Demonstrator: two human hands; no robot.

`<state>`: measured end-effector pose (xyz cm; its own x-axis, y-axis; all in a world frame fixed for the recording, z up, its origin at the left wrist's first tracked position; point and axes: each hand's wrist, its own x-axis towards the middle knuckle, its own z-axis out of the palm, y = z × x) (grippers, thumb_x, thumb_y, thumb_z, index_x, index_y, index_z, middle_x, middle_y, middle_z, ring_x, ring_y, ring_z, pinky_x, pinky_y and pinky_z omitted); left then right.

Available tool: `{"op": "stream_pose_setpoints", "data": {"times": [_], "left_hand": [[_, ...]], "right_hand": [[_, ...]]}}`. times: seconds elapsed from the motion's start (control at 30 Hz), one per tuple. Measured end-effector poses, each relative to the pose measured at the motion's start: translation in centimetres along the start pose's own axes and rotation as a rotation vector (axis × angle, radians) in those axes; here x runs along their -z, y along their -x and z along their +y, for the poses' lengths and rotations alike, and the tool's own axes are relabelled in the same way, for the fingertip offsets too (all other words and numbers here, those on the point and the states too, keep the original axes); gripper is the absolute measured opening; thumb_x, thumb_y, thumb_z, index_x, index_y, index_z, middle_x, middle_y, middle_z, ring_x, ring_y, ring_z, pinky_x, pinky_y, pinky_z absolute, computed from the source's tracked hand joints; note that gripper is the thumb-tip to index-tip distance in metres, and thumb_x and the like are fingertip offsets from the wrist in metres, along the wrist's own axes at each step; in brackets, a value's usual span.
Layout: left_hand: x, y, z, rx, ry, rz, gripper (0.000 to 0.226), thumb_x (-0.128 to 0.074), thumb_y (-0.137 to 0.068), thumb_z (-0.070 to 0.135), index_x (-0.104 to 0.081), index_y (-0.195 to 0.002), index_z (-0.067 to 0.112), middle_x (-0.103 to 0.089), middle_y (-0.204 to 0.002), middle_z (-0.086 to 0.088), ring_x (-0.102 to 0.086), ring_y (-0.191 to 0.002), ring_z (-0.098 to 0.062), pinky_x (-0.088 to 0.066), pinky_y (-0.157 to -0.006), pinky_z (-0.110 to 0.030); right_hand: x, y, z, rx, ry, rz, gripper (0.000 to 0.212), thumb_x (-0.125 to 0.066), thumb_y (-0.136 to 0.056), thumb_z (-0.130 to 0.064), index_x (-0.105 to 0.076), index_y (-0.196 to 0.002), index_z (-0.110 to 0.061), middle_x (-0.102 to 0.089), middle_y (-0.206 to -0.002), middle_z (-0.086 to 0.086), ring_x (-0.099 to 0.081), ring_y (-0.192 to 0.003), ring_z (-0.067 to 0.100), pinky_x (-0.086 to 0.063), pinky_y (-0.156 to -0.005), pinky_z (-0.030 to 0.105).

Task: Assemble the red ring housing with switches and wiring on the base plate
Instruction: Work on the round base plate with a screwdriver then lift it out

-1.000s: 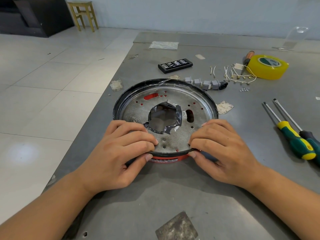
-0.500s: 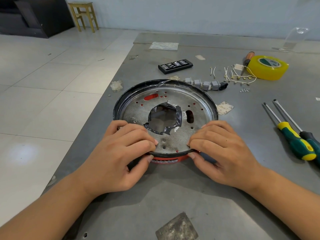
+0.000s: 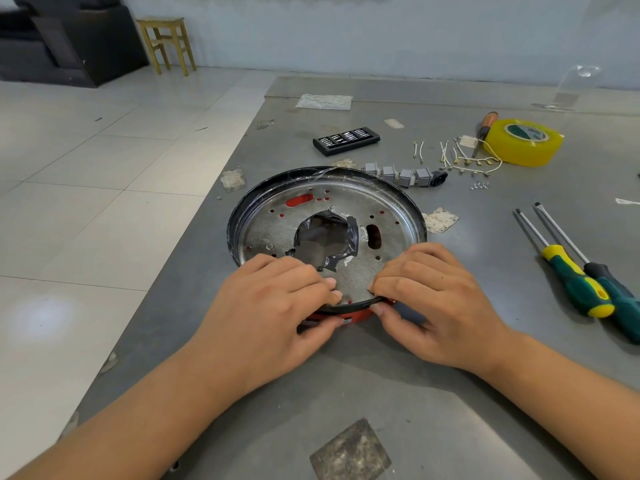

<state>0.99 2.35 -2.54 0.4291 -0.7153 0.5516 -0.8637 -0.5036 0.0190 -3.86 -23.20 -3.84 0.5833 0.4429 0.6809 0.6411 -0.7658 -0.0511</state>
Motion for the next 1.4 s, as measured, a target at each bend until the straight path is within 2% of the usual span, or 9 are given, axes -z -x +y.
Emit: {"op": "stream_pose_setpoints", "data": {"times": [0.13,0.3,0.4,0.5,0.6,0.67,0.8,1.07,1.4], "left_hand": [[0.3,-0.2,0.1,0.023,-0.013,-0.042,0.034,-0.06,-0.095,0.053,-0.08,-0.103,0.027,-0.077,-0.096,0.012,-0.073,-0.087,-0.019,-0.057,-0.075,-0.041],[0.7,-0.8,0.2,0.005,-0.035,-0.066,0.032,-0.059,-0.092,0.055,-0.08,-0.093,0.03,-0.071,-0.084,0.014,-0.068,-0.076,-0.017,-0.052,-0.065,-0.034],[0.7,-1.5,0.4,-0.016,-0.07,-0.044,0.034,-0.06,-0.088,0.059,-0.075,-0.082,0.029,-0.063,-0.074,0.013,-0.061,-0.069,-0.017,-0.046,-0.06,-0.031],[0.4,-1.8,0.5,-0.035,-0.067,-0.01,0.037,-0.058,-0.087,0.06,-0.071,-0.075,0.027,-0.059,-0.072,0.012,-0.058,-0.067,-0.017,-0.043,-0.057,-0.03],[0.2,-1.5,0.3,-0.05,-0.057,-0.006,0.035,-0.061,-0.089,0.057,-0.07,-0.077,0.025,-0.061,-0.074,0.011,-0.058,-0.068,-0.017,-0.044,-0.056,-0.031],[0.1,-1.4,0.2,-0.055,-0.053,-0.001,0.034,-0.063,-0.089,0.056,-0.071,-0.079,0.025,-0.062,-0.075,0.011,-0.059,-0.068,-0.018,-0.045,-0.056,-0.03],[-0.1,-1.5,0.1,-0.062,-0.051,0.007,0.034,-0.062,-0.089,0.056,-0.073,-0.079,0.025,-0.063,-0.076,0.011,-0.06,-0.068,-0.018,-0.048,-0.055,-0.032],[-0.7,-1.3,-0.1,-0.07,-0.036,0.041,0.031,-0.067,-0.089,0.053,-0.072,-0.077,0.024,-0.065,-0.078,0.012,-0.062,-0.068,-0.019,-0.051,-0.055,-0.036],[-0.6,-1.1,-0.3,-0.062,-0.036,0.038,0.031,-0.069,-0.091,0.051,-0.072,-0.079,0.023,-0.066,-0.08,0.011,-0.062,-0.069,-0.021,-0.052,-0.057,-0.039]], "right_hand": [[-0.1,0.1,-0.2,-0.003,0.01,0.019,0.008,-0.07,-0.092,-0.015,-0.075,-0.091,-0.009,-0.071,-0.092,-0.002,-0.066,-0.086,0.018,-0.047,-0.089,0.038],[0.0,0.2,0.0,0.018,0.027,-0.01,0.013,-0.067,-0.096,-0.02,-0.075,-0.096,-0.01,-0.071,-0.1,-0.002,-0.066,-0.091,0.02,-0.048,-0.091,0.041],[0.4,0.4,0.4,-0.028,-0.019,-0.017,0.031,-0.056,-0.102,-0.033,-0.072,-0.115,-0.009,-0.068,-0.12,0.001,-0.064,-0.111,0.02,-0.045,-0.1,0.039],[0.7,0.7,1.6,-0.298,-0.084,0.14,0.038,-0.044,-0.106,-0.038,-0.064,-0.127,-0.013,-0.061,-0.131,-0.003,-0.055,-0.126,0.014,-0.039,-0.108,0.031],[0.8,0.7,4.9,-0.64,-0.003,0.214,0.026,-0.049,-0.105,-0.032,-0.063,-0.119,-0.017,-0.059,-0.116,-0.008,-0.054,-0.109,0.005,-0.041,-0.095,0.021],[0.4,0.9,7.8,-0.805,0.09,0.145,0.02,-0.056,-0.103,-0.025,-0.064,-0.118,-0.014,-0.06,-0.114,-0.003,-0.056,-0.107,0.012,-0.039,-0.089,0.021],[-0.4,0.4,12.7,-0.992,0.255,0.027,0.031,-0.058,-0.101,-0.021,-0.061,-0.13,-0.012,-0.059,-0.13,0.007,-0.056,-0.121,0.026,-0.047,-0.101,0.039],[-0.2,-0.6,19.5,-1.155,0.476,-0.005,0.036,-0.055,-0.098,-0.004,-0.058,-0.134,-0.004,-0.051,-0.136,0.019,-0.052,-0.121,0.039,-0.046,-0.097,0.045],[-0.6,-0.7,22.1,-1.124,0.543,-0.093,0.021,-0.059,-0.099,-0.012,-0.071,-0.113,-0.002,-0.054,-0.13,0.02,-0.052,-0.117,0.04,-0.049,-0.093,0.047]]}}
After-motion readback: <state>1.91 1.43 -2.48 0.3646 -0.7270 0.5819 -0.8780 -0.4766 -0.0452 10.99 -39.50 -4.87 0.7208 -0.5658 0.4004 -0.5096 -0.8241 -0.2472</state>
